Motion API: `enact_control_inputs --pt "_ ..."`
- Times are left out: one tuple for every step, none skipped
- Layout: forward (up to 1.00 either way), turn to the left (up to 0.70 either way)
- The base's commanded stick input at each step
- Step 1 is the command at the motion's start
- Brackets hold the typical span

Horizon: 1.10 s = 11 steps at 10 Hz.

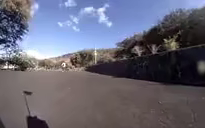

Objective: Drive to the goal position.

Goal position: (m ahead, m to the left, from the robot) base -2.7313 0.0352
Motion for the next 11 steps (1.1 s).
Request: enact_control_inputs --pt "0.50 0.00" --pt "0.50 0.17" --pt "0.50 0.37" --pt "0.50 0.50" --pt "0.50 0.50" --pt "0.50 0.50" --pt "0.50 0.00" --pt "0.50 0.00" --pt "0.50 0.00" --pt "0.50 0.00" --pt "0.50 0.00"
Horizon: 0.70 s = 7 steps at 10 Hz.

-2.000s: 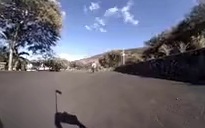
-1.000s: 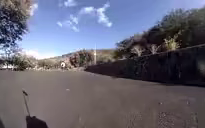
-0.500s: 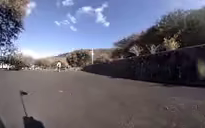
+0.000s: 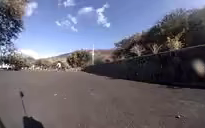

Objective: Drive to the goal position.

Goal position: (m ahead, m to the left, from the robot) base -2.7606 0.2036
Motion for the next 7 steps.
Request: enact_control_inputs --pt "0.50 0.00" --pt "0.50 0.00" --pt "0.50 0.00" --pt "0.50 0.00" --pt "0.50 0.00" --pt "0.50 0.00" --pt "0.50 0.00"
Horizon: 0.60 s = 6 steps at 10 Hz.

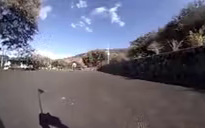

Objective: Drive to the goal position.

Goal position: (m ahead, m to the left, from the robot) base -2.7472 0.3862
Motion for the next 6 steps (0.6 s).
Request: enact_control_inputs --pt "0.50 0.00" --pt "0.50 0.00" --pt "0.50 0.00" --pt "0.50 0.00" --pt "0.50 0.00" --pt "0.50 0.50"
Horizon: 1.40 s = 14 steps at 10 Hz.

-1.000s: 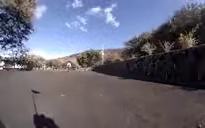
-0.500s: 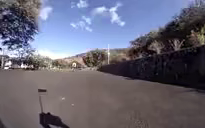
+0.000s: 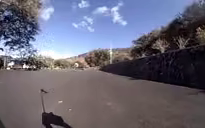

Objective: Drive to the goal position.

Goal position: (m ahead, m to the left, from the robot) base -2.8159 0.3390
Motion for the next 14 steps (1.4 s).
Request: enact_control_inputs --pt "0.50 0.50" --pt "0.50 0.00" --pt "0.50 0.00" --pt "0.50 0.00" --pt "0.50 0.00" --pt "0.50 0.00" --pt "0.50 0.00" --pt "0.50 0.00" --pt "0.50 0.00" --pt "0.70 0.00" --pt "0.70 0.00" --pt "0.70 0.00" --pt "0.70 0.00" --pt "0.70 0.00"
